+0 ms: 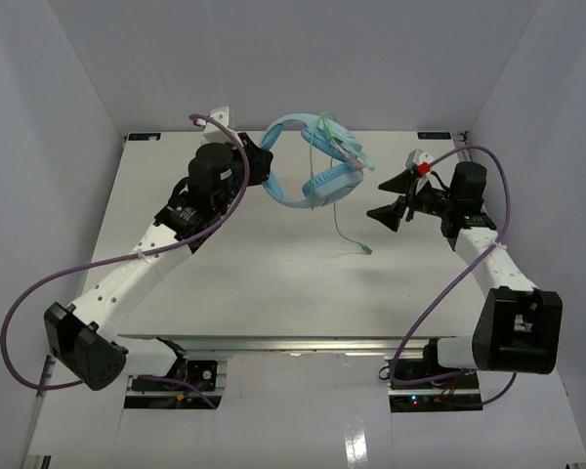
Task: Wrap the headphones
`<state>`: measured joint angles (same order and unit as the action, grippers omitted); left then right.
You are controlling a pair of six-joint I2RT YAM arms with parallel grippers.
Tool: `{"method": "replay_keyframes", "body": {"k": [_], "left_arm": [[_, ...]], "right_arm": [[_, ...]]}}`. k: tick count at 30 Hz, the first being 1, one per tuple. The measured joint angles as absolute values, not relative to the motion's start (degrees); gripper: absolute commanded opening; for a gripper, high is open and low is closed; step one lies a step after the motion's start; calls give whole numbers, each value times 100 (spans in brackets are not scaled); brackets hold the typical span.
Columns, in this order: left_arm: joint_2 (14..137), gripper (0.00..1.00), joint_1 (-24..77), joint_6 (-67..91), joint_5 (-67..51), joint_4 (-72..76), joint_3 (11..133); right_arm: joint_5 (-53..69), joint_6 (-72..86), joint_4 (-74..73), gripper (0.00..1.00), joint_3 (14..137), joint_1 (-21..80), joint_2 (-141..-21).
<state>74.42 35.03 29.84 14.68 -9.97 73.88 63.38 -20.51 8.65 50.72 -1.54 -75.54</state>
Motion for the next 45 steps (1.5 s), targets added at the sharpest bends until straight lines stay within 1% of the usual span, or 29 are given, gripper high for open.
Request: {"method": "replay_keyframes", "body": {"k": [6,13,17,22,29,35,36,39,42,45], "left_arm": [[7347,0,3498,3058,1362,-1108,7725],[7269,0,3498,3133,1278,-1273,7754],[7266,0,3498,3183,1260,-1346,7754],[7264,0,3498,3239,1242,-1374,7774],[7247,0,3498,3288,1226,-1466,7872],[7219,0,3498,3304,1224,-1504,7876],[7218,0,3498,3306,1223,-1508,7876],[7218,0,3498,3309,1221,-1512,7876],[7218,0,3498,3312,1223,-1519,7884],[7218,0,3498,3314,1223,-1566,7941]], "right_arm": [[6096,-1071,2420,90,5069,672,-8066],[5200,-429,3341,91,5141,1580,-8651],[4952,96,3972,92,5318,1638,-9076],[5011,1020,5075,92,5632,1714,-9823],[5163,1733,5653,94,6281,2189,-10682],[5169,2077,5800,100,6754,2478,-11064],[5164,2118,5807,99,6799,2509,-11114],[5145,2168,5731,83,6853,2584,-11230],[5269,2214,5710,61,6855,2659,-11394],[5504,2298,5701,44,6856,2790,-11600]]}}
